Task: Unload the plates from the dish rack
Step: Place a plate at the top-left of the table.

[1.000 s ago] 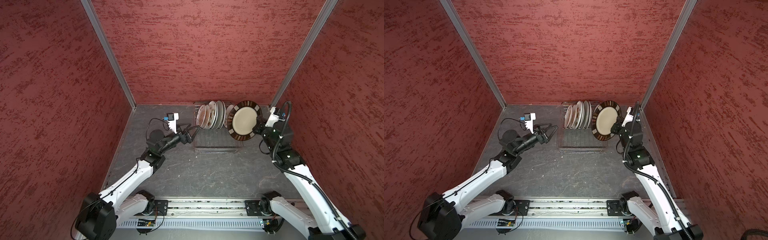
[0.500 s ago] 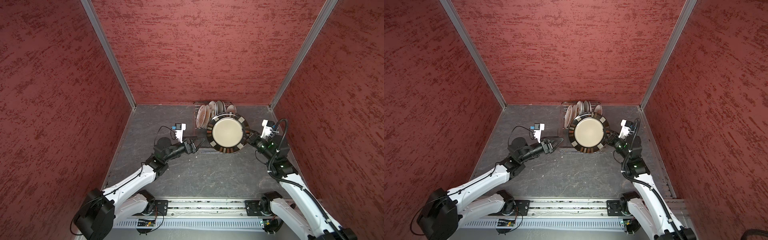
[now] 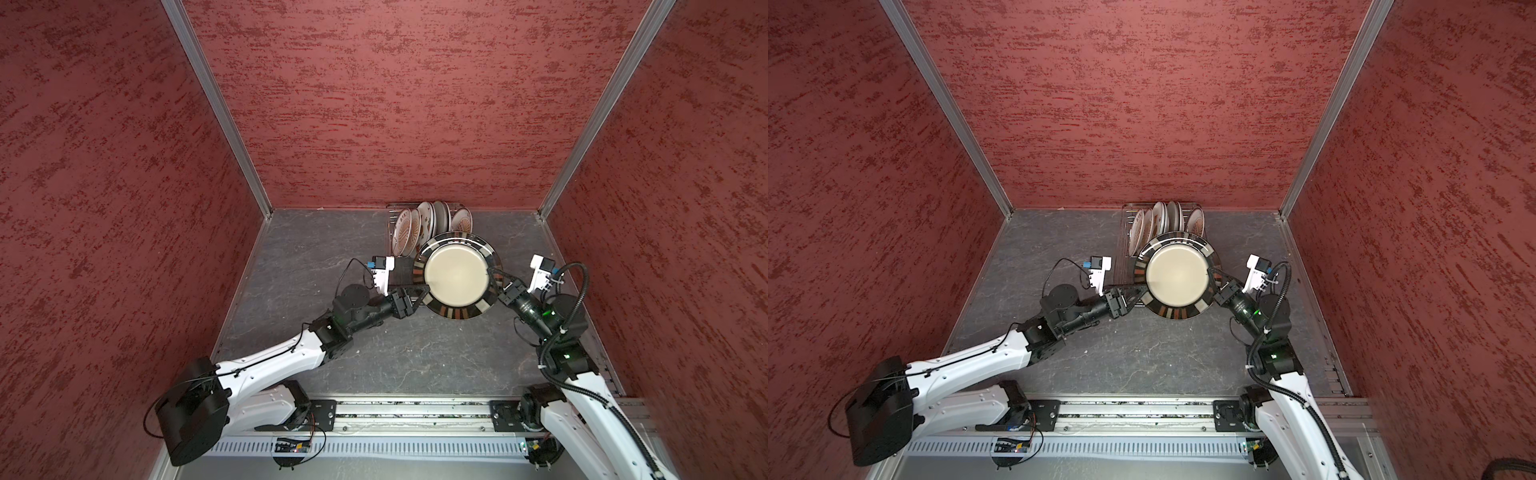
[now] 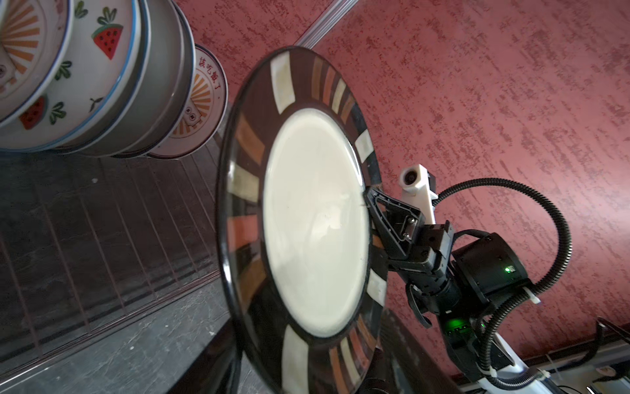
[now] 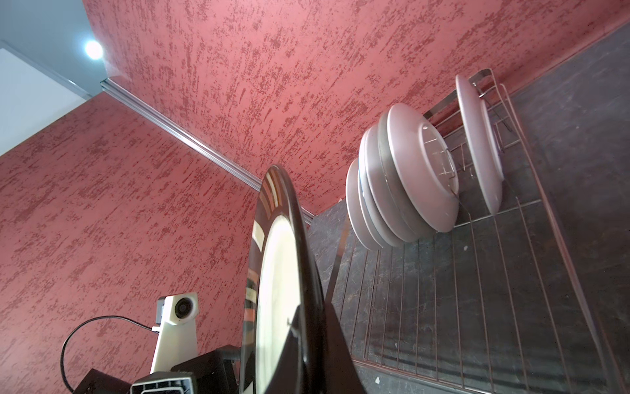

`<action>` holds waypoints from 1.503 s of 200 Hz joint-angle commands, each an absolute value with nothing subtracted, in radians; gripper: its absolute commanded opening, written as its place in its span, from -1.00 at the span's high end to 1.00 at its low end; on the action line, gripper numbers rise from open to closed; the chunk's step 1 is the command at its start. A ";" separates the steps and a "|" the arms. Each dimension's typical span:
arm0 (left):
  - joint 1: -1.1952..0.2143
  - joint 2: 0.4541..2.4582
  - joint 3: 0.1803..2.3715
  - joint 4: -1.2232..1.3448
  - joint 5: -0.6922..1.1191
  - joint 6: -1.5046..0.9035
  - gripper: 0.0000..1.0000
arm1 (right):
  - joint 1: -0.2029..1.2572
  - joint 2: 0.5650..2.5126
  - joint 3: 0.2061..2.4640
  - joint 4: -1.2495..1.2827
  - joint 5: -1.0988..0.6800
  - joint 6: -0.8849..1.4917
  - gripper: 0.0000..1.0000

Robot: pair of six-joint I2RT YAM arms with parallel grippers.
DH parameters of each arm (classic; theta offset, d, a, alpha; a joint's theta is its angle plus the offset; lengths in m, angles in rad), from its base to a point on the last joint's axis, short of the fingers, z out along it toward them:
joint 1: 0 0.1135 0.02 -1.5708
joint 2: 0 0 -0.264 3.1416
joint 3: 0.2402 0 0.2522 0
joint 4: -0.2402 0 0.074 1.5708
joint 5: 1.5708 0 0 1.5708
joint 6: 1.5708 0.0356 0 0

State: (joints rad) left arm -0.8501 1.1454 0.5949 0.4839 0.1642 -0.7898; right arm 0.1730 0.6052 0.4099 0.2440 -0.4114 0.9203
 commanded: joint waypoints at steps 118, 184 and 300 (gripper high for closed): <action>-0.789 1.249 0.554 0.629 0.190 -0.821 0.55 | 0.171 0.682 0.319 0.648 -0.494 0.983 1.00; -0.773 1.293 0.569 0.660 0.242 -0.846 0.57 | 0.171 0.739 0.313 0.693 -0.524 0.972 1.00; -0.674 1.315 0.541 0.776 0.372 -0.972 1.00 | 0.171 0.804 0.302 0.717 -0.491 0.965 0.22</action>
